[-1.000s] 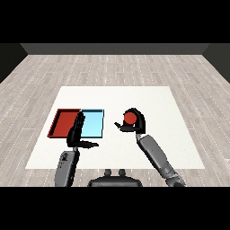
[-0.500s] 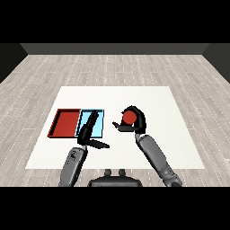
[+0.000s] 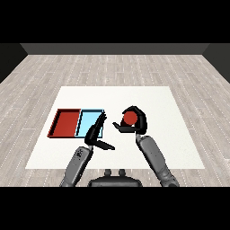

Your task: Pick the red can and put it in the red box

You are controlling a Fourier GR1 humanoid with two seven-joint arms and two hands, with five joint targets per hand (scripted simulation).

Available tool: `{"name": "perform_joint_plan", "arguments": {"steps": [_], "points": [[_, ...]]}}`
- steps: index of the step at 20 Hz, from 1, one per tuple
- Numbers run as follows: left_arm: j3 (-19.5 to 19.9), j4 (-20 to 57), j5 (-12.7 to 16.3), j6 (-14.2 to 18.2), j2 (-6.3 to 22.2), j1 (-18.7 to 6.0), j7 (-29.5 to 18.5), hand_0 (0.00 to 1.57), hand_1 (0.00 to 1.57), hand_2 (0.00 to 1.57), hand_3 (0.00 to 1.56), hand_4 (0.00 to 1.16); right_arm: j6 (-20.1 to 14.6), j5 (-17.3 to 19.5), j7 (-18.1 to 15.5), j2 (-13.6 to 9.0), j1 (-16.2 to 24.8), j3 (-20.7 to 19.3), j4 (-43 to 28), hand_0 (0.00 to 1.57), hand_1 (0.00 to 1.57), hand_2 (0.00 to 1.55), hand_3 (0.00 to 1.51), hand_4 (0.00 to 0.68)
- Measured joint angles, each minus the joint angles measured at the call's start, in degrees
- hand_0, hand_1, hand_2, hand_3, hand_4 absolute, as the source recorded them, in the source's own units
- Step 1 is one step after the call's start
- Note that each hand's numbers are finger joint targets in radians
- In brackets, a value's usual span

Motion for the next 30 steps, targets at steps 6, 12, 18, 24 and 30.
{"name": "perform_joint_plan", "arguments": {"steps": [6, 12, 18, 24, 30], "points": [[-3.2, 4.0, 2.1, 3.0, 0.0, -3.0, 1.5, 0.00, 0.00, 0.00, 0.00, 0.00, 2.5, 1.8, -1.0, 1.8, 0.1, -1.5, 1.0, 1.57, 1.57, 1.48, 1.41, 0.648], [-7.0, 8.8, 5.9, 5.4, 0.0, -5.1, 0.4, 0.00, 0.00, 0.00, 0.00, 0.00, 2.4, 2.8, 0.4, 2.7, 0.7, 0.2, -0.4, 1.57, 1.57, 1.48, 1.41, 0.646], [-8.7, 12.4, 10.0, 7.2, -0.1, -9.6, 0.5, 0.00, 0.00, 0.00, 0.00, 0.00, 1.2, 2.6, 0.4, 2.9, -0.6, 2.3, -0.1, 1.57, 1.57, 1.48, 1.41, 0.634], [-10.5, 15.1, 12.2, 9.7, 0.5, -11.2, -1.0, 0.00, 0.00, 0.00, 0.00, 0.00, -1.7, 2.0, 0.8, 2.6, -2.8, 5.0, 0.4, 1.57, 1.57, 1.48, 1.40, 0.628], [-10.9, 15.5, 13.1, 9.1, 1.4, -10.6, -3.7, 0.00, 0.00, 0.00, 0.00, 0.00, -3.7, 0.9, -0.3, 2.2, -3.9, 7.4, 1.2, 1.57, 1.57, 1.48, 1.41, 0.650]]}}
